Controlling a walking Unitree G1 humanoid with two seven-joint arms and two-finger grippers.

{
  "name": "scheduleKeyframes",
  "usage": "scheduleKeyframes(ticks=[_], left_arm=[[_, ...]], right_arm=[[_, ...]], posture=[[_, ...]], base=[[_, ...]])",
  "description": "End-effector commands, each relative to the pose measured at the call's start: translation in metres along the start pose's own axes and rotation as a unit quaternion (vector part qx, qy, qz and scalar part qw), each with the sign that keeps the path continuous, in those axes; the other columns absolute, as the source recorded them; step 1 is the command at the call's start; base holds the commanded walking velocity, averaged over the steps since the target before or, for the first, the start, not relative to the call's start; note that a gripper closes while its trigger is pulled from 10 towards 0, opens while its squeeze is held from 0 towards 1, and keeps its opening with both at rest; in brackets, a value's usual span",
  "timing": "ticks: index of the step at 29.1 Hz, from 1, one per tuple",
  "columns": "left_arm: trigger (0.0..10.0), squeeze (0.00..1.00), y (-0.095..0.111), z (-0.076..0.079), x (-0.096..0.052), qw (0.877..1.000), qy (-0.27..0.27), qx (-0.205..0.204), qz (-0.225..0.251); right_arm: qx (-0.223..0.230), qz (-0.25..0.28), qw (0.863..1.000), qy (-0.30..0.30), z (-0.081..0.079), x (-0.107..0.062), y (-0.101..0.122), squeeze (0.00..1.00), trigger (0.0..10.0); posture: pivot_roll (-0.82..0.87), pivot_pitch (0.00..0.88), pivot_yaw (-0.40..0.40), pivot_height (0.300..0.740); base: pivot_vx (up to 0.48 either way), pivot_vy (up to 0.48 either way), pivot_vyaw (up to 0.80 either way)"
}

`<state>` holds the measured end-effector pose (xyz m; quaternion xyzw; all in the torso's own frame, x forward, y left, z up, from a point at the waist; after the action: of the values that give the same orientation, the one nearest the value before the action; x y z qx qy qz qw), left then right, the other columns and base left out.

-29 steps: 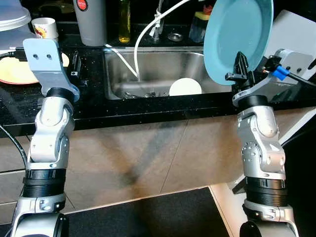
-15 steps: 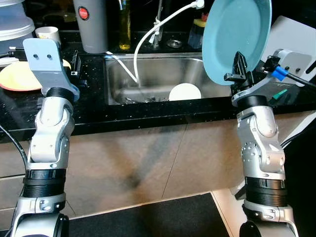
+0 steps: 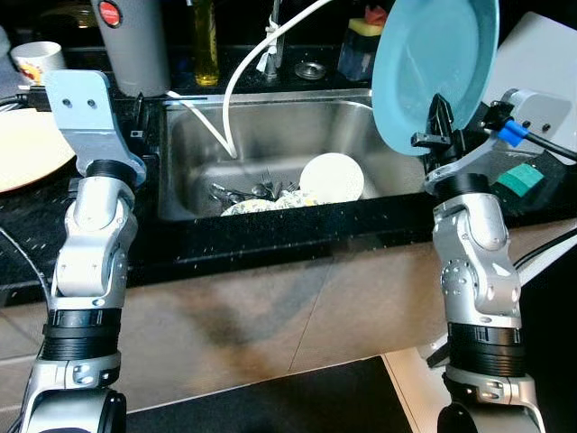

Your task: Kitchen organization

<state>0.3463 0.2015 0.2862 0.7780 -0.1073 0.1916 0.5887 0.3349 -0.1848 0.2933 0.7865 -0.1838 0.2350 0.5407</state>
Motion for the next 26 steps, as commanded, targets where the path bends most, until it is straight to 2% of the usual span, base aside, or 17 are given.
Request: scheduleKeyframes(ticks=[1, 11, 26], left_arm=[[10.0, 0.0, -0.001, 0.002, 0.0004, 1.0, -0.005, 0.006, 0.0], [10.0, 0.0, 0.0004, 0.0025, 0.0002, 1.0, -0.005, 0.003, 0.002], [10.0, 0.0, -0.002, 0.0049, 0.0009, 1.0, -0.013, 0.004, -0.008]], right_arm=[[-0.001, 0.005, 1.0, -0.004, 0.0022, -0.0002, 0.0027, 0.0, 10.0], [0.001, 0.006, 1.0, -0.005, 0.0029, -0.0004, 0.0033, 0.0, 10.0], [0.0, 0.004, 1.0, -0.002, 0.0021, 0.0001, 0.0026, 0.0, 10.0]], posture=[[0.11, 0.045, -0.046, 0.74], [0.11, 0.045, -0.046, 0.74], [0.11, 0.044, -0.045, 0.74]], base=[[0.364, 0.0, 0.0], [0.315, 0.0, 0.0], [0.0, 0.0, 0.0]])
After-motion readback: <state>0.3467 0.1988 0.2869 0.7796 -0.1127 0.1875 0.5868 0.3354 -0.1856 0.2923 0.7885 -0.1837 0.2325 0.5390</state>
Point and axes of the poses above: a point about 5 cm out from each wrist's last joint towards the gripper, its own x axis pointing out of the wrist towards the gripper, its own y axis along the axis of the wrist's last joint, z = x × y, the point moved 1 cm from there along x, pointing out of the wrist towards the gripper, and after that the axes turned 12 degrees about x, right-handed, at the moved point
